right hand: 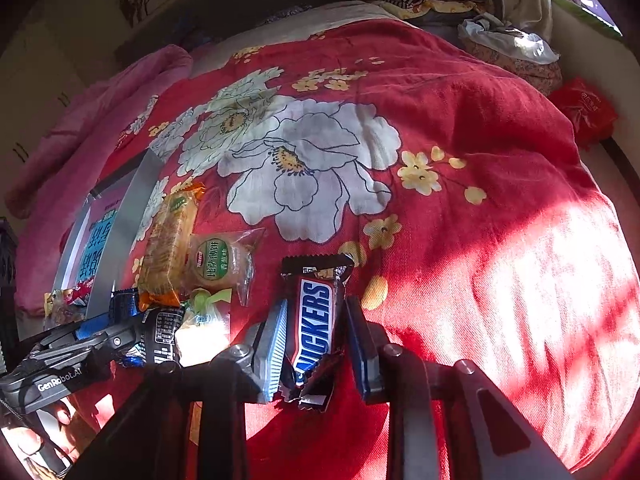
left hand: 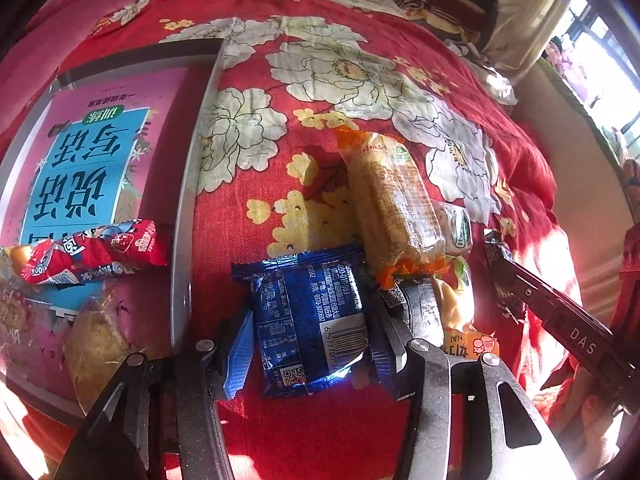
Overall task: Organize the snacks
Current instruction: 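Grasp the blue wrapper packet with the left tool while the right tool grasps the Snickers bar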
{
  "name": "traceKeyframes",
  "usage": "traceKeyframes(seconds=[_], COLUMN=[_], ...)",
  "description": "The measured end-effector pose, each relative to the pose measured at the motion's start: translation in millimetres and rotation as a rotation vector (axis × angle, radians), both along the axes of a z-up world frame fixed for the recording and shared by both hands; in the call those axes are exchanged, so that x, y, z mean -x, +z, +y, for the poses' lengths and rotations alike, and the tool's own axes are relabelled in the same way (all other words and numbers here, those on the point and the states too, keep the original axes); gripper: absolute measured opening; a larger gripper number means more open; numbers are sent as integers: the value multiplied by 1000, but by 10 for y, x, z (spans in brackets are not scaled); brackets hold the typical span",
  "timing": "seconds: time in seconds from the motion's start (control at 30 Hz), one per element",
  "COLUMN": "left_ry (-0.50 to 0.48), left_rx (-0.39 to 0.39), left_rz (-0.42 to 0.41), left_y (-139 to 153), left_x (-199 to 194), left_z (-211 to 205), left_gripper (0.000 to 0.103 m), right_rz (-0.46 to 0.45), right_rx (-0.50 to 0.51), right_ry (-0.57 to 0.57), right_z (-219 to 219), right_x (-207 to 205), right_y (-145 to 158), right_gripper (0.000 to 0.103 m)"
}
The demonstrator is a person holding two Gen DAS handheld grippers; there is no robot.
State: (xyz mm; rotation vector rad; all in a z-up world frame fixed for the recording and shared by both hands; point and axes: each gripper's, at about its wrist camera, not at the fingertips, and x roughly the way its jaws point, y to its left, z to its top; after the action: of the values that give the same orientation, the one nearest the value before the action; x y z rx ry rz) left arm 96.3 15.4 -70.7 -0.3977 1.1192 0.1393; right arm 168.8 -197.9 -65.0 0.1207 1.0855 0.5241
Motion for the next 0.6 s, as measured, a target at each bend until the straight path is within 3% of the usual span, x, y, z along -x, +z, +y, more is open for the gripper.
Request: traceKeyframes(seconds=[0.27,0.43,0.6], left_ry=[-4,-10,-21], left_rx=[42,55,54], left_rz=[-63,-73,-88], left_y=[243,293,346], left_x=[112,151,194], left_z=[65,70,64], left_gripper=[53,53,53], right_rz=[-48,-37,-47], right_rx=[-161,-40,111], right_ry=[-31,3,71], right_z=[-122,1,211], right_x=[51,54,106], right_y=[249,180,31], right_gripper=[27,28,42])
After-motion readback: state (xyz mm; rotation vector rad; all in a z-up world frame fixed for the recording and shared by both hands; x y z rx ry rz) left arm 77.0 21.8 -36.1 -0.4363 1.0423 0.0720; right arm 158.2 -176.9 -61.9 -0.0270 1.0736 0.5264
